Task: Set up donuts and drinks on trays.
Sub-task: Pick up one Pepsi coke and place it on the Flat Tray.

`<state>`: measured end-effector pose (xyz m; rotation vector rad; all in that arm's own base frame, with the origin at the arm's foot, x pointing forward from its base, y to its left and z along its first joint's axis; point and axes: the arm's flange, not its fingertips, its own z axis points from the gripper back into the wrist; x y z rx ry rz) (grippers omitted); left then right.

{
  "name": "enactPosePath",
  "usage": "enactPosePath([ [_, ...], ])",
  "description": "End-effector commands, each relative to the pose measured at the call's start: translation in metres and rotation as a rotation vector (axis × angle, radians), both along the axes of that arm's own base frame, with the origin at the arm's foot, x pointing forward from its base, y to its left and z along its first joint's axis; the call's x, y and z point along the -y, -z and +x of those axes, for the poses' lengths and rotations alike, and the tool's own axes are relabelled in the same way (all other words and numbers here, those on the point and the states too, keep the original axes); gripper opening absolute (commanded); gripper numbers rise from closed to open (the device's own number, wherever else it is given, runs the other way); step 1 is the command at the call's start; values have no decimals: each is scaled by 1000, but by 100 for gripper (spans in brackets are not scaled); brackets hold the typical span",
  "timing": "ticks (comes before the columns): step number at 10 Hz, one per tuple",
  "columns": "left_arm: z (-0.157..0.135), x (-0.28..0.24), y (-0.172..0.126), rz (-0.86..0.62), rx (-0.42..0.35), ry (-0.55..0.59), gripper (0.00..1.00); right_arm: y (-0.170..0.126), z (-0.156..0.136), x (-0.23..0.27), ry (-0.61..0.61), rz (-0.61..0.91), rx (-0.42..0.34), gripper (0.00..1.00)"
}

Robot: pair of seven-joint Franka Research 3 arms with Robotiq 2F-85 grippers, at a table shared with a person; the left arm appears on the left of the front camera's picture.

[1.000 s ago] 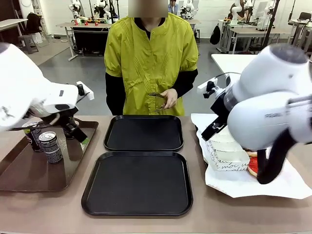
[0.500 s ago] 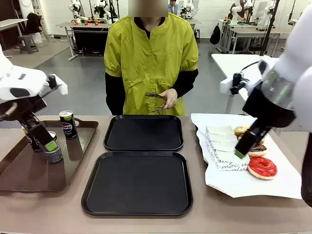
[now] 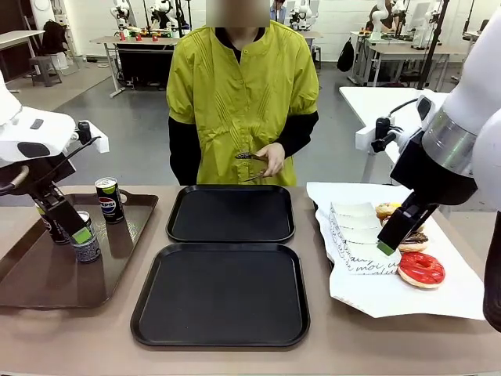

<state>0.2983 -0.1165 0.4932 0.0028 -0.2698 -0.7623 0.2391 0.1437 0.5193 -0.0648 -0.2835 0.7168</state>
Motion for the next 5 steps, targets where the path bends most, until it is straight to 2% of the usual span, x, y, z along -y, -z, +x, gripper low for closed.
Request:
enactPosePath([
  [1,4,-22,-5,-313,-91,-59,100,-3,-2,27,84,293,-88,100],
  [2,6,-48,-9,-602,-182,-113,100,-1,-5,62,188,533,-152,100],
  [3,2,-74,-12,-844,-230,-164,100,4,-12,99,250,754,-197,100],
  [4,-2,-98,-14,-1003,-260,-205,100,9,-20,129,294,898,-209,100],
  [5,-4,-123,-11,-1098,-266,-257,100,17,-30,156,348,997,-212,100],
])
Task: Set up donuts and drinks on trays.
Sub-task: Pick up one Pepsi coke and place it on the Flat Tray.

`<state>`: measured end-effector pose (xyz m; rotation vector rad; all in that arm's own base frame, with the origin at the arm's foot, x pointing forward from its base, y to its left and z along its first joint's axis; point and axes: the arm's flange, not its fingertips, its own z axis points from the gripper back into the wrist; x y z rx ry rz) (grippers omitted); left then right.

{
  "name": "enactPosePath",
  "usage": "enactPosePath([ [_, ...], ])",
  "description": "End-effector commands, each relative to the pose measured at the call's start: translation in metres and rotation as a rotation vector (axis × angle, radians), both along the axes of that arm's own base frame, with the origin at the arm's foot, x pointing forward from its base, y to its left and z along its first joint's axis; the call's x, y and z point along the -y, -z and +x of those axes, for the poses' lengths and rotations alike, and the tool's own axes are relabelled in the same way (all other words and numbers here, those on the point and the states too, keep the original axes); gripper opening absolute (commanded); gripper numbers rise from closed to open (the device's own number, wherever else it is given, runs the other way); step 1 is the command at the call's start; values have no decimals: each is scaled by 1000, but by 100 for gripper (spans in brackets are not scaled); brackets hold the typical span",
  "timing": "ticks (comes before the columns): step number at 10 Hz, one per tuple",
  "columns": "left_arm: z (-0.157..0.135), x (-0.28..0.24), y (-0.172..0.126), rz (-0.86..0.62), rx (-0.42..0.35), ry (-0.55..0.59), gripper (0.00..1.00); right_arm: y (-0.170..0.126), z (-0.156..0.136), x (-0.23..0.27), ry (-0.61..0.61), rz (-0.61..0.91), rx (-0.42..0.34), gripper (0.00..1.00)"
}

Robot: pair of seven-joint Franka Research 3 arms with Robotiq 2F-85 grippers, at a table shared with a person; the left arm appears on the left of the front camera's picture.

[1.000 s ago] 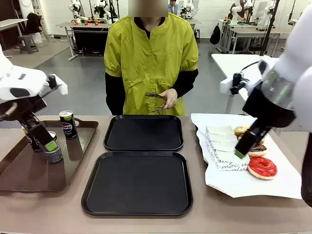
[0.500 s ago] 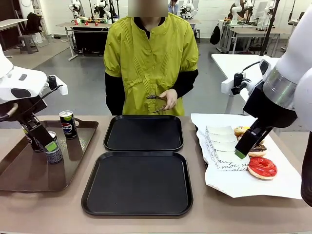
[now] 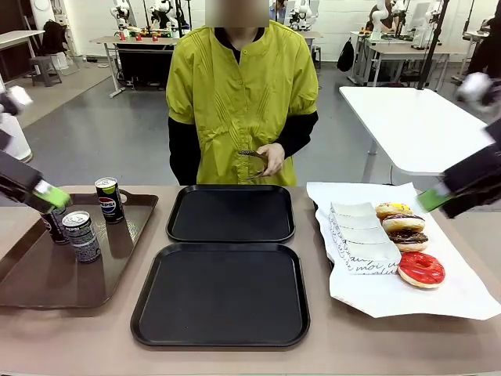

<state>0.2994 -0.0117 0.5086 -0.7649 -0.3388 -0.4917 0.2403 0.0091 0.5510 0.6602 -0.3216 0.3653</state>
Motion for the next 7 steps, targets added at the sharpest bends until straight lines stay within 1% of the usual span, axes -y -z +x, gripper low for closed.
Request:
enactPosePath([
  [1,-8,-41,10,-418,-116,-183,100,58,-41,47,200,337,-51,100],
  [2,-13,-65,17,-485,-133,-232,100,70,-51,75,259,417,-72,100],
  [4,-21,-95,25,-526,-170,-279,100,93,-55,123,342,484,-101,100],
  [5,-23,-105,27,-524,-185,-290,100,104,-51,142,338,517,-117,100],
  [6,-26,-116,33,-529,-209,-299,100,112,-48,159,336,512,-131,100],
  [7,-26,-127,45,-534,-243,-318,100,117,-45,174,333,493,-134,100],
])
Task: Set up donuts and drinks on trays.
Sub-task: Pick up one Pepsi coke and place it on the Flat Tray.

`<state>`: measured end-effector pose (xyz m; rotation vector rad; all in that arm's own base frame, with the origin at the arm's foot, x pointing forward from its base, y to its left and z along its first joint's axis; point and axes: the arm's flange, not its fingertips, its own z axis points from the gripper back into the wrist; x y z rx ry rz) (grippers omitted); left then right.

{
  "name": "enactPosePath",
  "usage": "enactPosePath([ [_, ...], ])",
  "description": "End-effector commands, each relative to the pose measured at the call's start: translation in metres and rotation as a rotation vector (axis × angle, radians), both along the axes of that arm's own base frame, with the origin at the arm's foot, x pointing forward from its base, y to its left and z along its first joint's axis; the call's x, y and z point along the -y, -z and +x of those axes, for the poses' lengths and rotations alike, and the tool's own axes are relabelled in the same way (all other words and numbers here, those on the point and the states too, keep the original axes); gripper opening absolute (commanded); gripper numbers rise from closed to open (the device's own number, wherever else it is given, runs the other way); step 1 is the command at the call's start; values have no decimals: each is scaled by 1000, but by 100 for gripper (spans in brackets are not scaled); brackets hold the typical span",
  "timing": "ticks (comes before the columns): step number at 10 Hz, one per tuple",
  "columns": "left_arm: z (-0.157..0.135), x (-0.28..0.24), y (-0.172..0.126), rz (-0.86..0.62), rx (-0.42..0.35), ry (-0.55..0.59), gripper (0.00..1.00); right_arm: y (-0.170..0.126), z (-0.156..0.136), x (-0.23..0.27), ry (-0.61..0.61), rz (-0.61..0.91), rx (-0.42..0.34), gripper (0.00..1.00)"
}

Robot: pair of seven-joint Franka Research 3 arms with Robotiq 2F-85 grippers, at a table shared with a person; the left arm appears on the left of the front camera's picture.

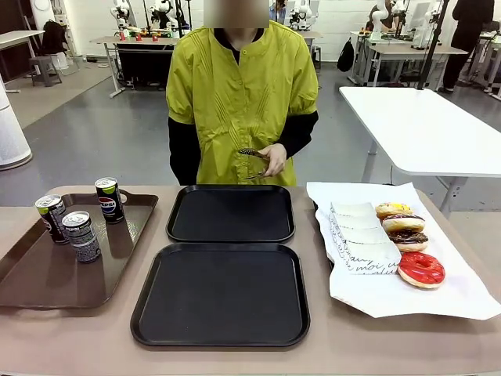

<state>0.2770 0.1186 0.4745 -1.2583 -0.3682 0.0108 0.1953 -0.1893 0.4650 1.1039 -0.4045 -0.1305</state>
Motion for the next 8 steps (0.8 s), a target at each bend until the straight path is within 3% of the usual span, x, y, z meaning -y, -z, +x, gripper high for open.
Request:
enactPosePath([
  [1,-3,-6,21,10,-33,-1,100,34,1,-13,-51,-19,7,100],
  [4,-4,-31,46,-3,-106,-42,100,47,0,15,-24,15,0,100],
  [8,-10,-59,65,-29,-135,-102,100,49,-11,33,20,13,0,100],
])
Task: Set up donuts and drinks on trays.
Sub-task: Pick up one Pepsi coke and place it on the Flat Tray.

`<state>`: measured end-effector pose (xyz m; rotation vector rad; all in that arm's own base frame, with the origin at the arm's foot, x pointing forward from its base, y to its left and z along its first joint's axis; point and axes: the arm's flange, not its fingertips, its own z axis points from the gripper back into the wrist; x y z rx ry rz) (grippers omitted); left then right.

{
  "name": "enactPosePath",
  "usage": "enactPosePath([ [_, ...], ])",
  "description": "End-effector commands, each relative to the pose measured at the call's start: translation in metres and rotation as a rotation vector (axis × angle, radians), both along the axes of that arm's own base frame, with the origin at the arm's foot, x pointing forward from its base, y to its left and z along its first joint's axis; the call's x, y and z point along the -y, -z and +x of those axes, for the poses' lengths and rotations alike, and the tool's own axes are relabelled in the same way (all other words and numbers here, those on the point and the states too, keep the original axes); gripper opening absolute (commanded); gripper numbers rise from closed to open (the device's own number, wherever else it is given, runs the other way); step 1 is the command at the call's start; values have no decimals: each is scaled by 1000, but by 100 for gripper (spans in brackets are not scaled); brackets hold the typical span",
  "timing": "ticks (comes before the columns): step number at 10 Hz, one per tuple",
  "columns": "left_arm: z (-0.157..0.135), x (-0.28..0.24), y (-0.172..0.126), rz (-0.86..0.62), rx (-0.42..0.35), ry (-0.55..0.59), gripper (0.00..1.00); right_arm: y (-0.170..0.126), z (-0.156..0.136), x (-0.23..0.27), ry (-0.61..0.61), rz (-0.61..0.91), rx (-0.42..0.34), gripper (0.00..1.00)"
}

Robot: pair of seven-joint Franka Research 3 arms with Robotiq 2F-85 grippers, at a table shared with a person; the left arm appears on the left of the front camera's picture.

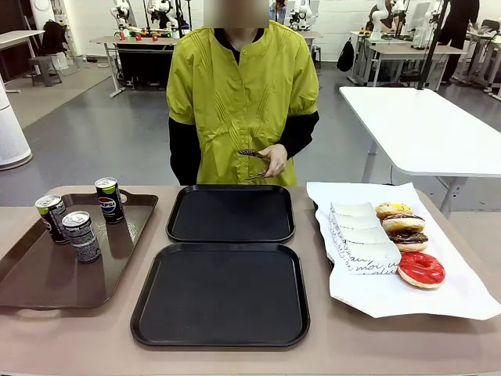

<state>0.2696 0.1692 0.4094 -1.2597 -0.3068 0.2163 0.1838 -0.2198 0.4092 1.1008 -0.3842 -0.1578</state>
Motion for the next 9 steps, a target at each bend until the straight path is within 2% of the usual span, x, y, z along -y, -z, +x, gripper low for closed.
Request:
enactPosePath([
  [1,-5,-11,-3,20,29,10,100,-10,-2,4,16,2,39,100],
  [2,-9,-8,-8,30,37,17,100,-14,-3,1,9,-3,63,100],
  [3,-1,-4,0,3,3,-9,100,-3,-3,3,10,-6,2,100],
  [9,-1,-4,0,3,3,-9,100,-3,-3,3,10,-6,2,100],
])
